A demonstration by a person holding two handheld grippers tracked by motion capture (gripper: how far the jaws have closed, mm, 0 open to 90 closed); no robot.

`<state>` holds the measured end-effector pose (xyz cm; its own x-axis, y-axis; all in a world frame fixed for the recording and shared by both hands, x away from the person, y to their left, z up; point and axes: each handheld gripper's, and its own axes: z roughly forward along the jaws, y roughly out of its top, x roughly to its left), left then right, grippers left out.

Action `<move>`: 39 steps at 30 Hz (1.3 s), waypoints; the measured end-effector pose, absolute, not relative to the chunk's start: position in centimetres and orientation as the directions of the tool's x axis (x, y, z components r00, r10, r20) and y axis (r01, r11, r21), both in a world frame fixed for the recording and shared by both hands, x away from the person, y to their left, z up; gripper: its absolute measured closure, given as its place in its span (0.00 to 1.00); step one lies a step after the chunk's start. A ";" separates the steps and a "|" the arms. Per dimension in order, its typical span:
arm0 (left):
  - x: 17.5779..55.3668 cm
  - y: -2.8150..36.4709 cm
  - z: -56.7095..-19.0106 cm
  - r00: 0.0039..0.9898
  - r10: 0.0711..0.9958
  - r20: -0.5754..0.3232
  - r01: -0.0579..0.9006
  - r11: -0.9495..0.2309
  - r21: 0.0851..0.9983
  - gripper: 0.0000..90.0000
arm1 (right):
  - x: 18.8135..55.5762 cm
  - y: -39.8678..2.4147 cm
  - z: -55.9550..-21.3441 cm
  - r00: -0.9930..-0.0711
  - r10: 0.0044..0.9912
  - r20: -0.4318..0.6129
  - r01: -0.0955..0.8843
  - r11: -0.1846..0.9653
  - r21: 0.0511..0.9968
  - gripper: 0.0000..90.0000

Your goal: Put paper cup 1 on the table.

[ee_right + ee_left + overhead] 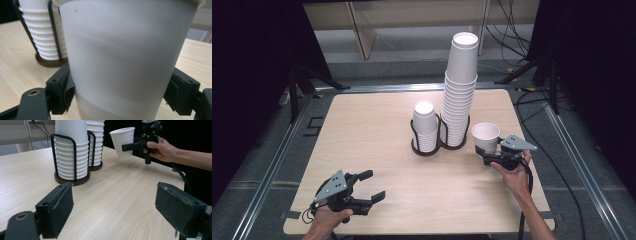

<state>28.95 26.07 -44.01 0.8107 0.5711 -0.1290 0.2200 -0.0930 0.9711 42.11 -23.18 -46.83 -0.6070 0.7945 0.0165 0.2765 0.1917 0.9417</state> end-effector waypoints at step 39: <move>28.8 25.9 -44.0 0.813 0.568 -0.130 0.221 -0.095 0.971 0.16 | 42.8 -24.5 -48.1 -0.580 0.815 -0.004 0.424 0.306 0.853 0.24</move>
